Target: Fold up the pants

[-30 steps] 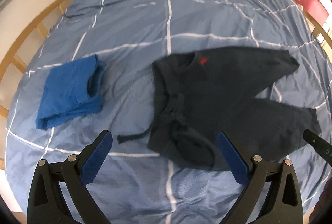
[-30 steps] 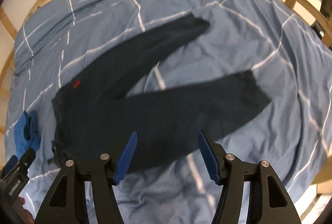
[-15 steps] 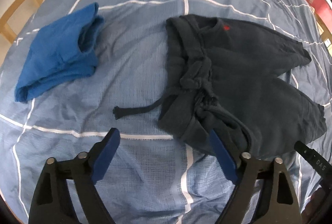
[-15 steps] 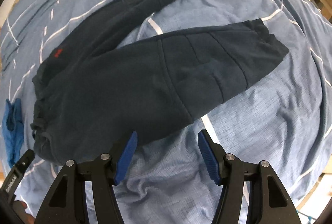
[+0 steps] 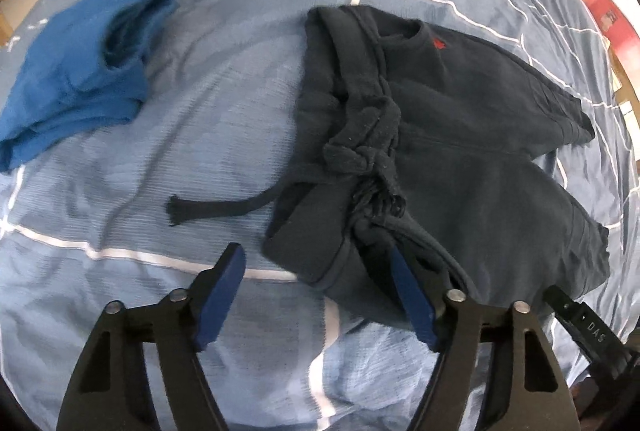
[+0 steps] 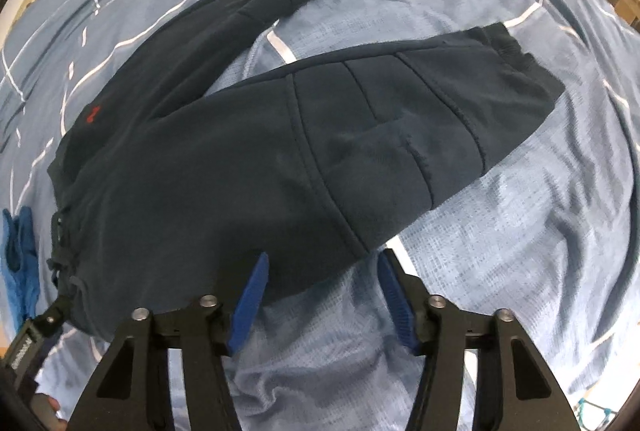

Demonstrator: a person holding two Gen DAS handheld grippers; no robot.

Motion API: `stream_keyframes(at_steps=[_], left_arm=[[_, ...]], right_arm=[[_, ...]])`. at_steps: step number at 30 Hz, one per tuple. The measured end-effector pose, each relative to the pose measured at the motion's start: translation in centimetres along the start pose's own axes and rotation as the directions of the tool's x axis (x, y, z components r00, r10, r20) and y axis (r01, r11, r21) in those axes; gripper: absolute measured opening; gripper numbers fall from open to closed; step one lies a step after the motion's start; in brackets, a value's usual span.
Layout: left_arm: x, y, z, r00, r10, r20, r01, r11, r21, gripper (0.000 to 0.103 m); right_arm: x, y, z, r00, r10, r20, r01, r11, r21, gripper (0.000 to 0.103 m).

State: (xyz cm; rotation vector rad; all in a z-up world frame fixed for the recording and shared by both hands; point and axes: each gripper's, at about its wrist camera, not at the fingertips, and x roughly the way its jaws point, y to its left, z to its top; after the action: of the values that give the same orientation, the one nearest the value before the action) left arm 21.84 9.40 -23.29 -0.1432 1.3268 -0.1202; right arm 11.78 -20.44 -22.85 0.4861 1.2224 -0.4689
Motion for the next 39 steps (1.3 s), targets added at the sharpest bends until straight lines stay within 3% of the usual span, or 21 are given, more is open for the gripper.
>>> stream_keyframes(at_steps=[8, 10, 17, 24, 30, 39], left_arm=[[1.3, -0.6, 0.1, 0.999, 0.02, -0.027, -0.021, 1.0, -0.02, 0.065], [1.3, -0.7, 0.2, 0.999, 0.031, -0.025, -0.032, 0.999, -0.016, 0.06], [0.1, -1.1, 0.0, 0.998, 0.06, -0.007, -0.06, 0.998, 0.001, 0.032], [-3.3, -2.8, 0.4, 0.996, 0.073, 0.044, -0.073, 0.997, 0.013, 0.027], [-6.0, -4.7, 2.7, 0.992, 0.105, 0.073, -0.106, 0.994, 0.015, 0.027], [-5.1, -6.1, 8.6, 0.99, 0.129, 0.048, -0.127, 0.991, -0.039, 0.027]], right_arm=[[1.6, -0.9, 0.3, 0.999, 0.029, -0.033, -0.027, 0.998, 0.058, 0.054], [2.0, -1.1, 0.5, 0.998, 0.039, -0.039, -0.037, 0.997, 0.069, 0.053], [1.0, -0.4, 1.2, 0.999, 0.026, -0.028, -0.026, 1.0, -0.002, 0.017], [-2.8, -0.6, 2.1, 0.998, 0.053, 0.018, -0.052, 0.998, -0.032, 0.01], [-6.6, 0.3, 5.7, 0.989, 0.103, 0.109, -0.091, 0.99, -0.103, 0.01], [-5.7, 3.8, 14.3, 0.976, 0.164, 0.14, -0.136, 0.972, -0.192, 0.01]])
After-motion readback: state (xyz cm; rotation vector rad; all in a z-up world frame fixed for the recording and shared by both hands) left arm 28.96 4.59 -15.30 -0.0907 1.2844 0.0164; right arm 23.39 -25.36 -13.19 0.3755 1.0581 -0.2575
